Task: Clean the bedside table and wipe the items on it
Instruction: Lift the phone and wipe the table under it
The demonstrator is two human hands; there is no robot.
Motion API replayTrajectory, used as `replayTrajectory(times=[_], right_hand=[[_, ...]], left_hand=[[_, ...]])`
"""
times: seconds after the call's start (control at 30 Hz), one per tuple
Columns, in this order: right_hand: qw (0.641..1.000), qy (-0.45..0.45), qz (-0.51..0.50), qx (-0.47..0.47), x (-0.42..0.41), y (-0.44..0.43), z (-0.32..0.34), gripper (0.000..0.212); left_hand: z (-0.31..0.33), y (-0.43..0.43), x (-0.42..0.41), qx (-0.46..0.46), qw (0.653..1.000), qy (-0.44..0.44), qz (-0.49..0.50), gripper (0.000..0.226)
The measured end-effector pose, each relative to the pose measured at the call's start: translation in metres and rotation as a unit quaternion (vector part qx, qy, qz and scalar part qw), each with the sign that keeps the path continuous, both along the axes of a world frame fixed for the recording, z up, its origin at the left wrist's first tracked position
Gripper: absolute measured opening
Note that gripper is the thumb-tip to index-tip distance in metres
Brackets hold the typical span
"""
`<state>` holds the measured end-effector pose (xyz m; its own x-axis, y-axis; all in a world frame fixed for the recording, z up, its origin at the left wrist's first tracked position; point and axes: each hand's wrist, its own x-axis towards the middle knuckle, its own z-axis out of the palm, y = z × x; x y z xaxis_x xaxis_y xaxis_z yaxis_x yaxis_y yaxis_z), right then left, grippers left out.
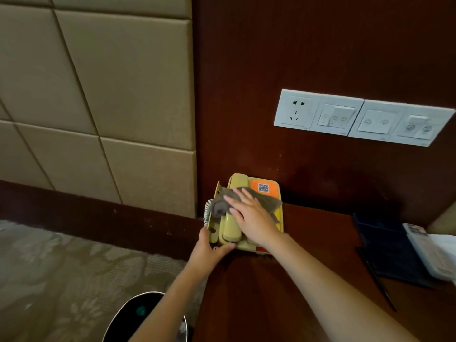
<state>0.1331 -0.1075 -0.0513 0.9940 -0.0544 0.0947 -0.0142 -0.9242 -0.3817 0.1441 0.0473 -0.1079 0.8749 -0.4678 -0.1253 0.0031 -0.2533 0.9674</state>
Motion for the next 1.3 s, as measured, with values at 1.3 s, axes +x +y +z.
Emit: replayTrajectory(times=[1.3], right_hand=[[0.992,0.014,-0.063,-0.109,-0.112,-0.040,-0.031,0.069]], left_hand=[[-0.013,-0.001,0.002,-0.056,0.996,0.064,0.019,0.079]])
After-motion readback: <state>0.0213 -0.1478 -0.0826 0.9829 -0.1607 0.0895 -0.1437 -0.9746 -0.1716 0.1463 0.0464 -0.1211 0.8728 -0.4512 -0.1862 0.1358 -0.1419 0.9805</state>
